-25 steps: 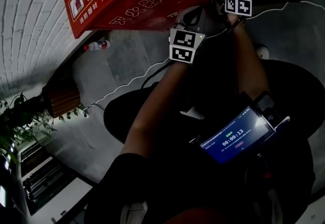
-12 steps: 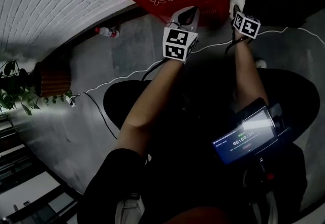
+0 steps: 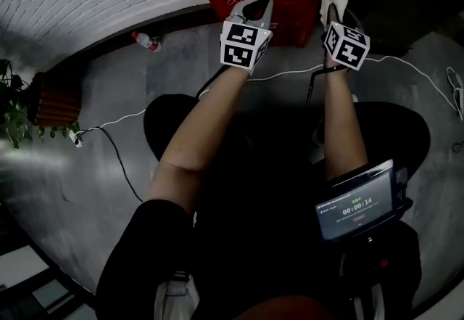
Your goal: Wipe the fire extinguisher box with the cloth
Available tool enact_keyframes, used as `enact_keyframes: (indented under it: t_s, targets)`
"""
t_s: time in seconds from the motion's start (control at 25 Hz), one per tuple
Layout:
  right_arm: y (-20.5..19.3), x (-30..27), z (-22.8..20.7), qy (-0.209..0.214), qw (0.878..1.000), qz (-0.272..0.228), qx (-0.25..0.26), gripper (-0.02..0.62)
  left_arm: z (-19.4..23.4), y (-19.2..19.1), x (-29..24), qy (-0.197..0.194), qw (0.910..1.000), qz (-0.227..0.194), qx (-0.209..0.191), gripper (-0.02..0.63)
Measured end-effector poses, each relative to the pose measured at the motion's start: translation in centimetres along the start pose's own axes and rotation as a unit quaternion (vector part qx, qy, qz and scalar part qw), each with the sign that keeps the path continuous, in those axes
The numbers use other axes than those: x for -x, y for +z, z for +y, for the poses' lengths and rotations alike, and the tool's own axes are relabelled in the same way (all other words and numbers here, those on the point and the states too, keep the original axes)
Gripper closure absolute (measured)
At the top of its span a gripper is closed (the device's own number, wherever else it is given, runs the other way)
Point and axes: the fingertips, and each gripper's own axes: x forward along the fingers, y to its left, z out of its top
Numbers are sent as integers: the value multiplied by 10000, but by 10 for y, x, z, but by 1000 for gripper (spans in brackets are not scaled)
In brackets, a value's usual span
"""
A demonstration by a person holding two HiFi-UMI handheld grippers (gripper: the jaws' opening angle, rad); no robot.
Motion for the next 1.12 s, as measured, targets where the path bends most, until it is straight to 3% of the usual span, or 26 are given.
enact_keyframes:
  t_s: [0.24,0.48,0.68,0.84,1.12]
  targets:
    - [90,22,58,340,9959,-823,135,489,55,43,24,368,9992,-152,90,606]
    - [145,40,177,1497,9783,-1421,195,488,117,77,76,1047,9936,-401,160,606]
    - [147,41,265,1956,9649,-1739,207,483,175,89,119,1395,9889,-495,-88,606]
    - [132,37,334,2426,9552,-1692,75,483,215,80,138,1596,9858,-514,-55,606]
    - [79,10,381,2778,9511,-1317,-285,476,250,28,128,1525,9861,-504,419,606]
